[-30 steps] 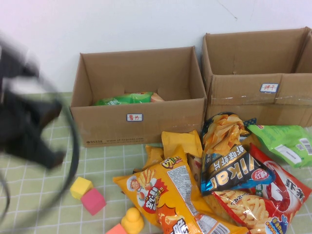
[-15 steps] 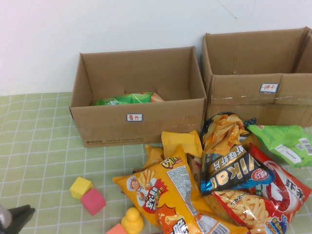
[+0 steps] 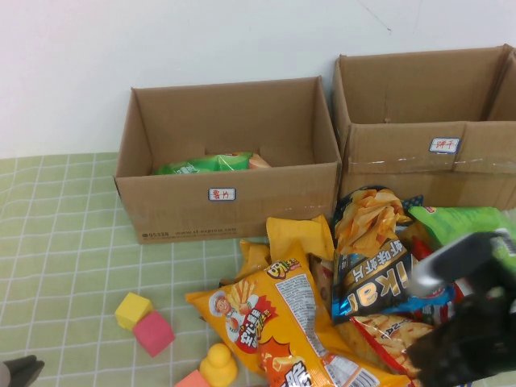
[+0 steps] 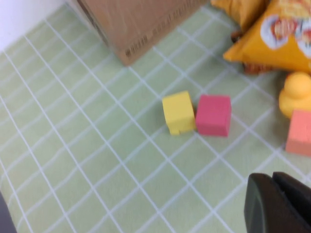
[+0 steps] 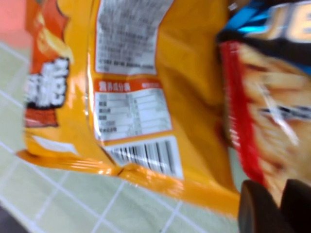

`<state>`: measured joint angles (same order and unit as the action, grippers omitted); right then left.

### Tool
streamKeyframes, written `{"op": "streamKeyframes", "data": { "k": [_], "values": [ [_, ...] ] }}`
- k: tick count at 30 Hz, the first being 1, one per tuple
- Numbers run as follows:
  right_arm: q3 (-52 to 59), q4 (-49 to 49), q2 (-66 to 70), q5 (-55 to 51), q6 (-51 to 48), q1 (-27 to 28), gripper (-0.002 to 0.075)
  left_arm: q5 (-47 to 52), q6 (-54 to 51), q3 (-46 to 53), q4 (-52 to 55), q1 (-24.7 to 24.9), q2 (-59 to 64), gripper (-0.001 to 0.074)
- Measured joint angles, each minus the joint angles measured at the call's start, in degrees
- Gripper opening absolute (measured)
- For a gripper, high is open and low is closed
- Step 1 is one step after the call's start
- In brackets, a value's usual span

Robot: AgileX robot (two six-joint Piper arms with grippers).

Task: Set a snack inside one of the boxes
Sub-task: Pick up the potato chip

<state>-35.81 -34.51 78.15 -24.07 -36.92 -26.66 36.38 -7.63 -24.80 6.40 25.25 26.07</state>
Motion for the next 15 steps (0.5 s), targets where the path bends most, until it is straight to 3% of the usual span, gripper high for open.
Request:
{"op": "streamKeyframes", "data": {
  "k": [7, 15],
  "values": [
    [-1.18, 1.74, 16.47, 8.23, -0.57, -8.33, 0.0118, -1.88, 0.97, 1.5, 0.0, 0.0, 0.0, -0.0001],
    [-1.32, 1.1, 20.93, 10.16, -0.57, -8.68, 0.0118, -5.51, 1.34, 3.82, 0.0, 0.0, 0.0, -0.0001]
  ]
}}
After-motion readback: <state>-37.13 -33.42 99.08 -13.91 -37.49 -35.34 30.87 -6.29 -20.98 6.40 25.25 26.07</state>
